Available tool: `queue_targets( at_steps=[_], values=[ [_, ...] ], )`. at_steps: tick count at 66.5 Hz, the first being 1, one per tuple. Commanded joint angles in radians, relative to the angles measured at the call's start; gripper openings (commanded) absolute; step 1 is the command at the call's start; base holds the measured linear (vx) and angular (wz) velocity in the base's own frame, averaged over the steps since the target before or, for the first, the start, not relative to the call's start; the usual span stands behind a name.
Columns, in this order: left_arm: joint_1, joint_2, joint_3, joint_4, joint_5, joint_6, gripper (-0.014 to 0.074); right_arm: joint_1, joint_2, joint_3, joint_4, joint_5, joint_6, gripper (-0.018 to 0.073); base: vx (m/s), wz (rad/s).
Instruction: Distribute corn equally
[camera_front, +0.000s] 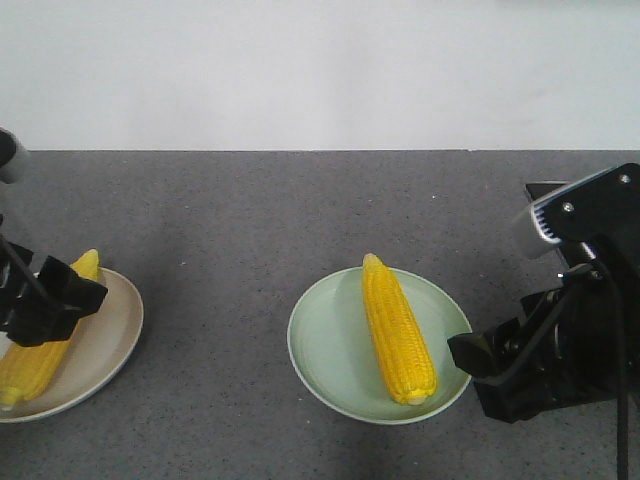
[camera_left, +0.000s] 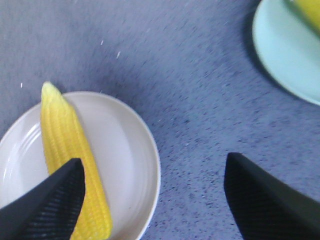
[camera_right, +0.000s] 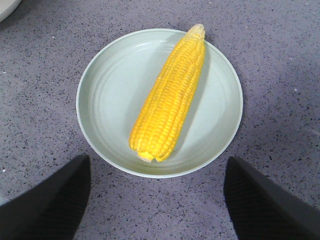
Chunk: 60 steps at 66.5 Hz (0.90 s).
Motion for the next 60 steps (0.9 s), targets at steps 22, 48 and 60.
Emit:
queue_targets(
  at_steps=[22, 48, 60],
  values=[
    [-0.045, -0.34, 0.161, -0.036, -0.185, -0.09, 0.0559, -0.001, -0.015, -0.024, -0.011, -0.055, 0.001, 0.0542, 0.0, 0.0],
    [-0.045, -0.48, 0.185, -0.088, -0.174, -0.106, 0.0542, -0.001, -0.015, -0.024, -0.011, -0.052, 0.001, 0.0515, 0.0, 0.0],
    [-0.045, -0.48, 0.185, -0.088, -0.174, -0.106, 0.0414, -0.001, -0.015, -0.024, -0.011, -0.051, 0.001, 0.0362, 0.0, 0.0]
  ],
)
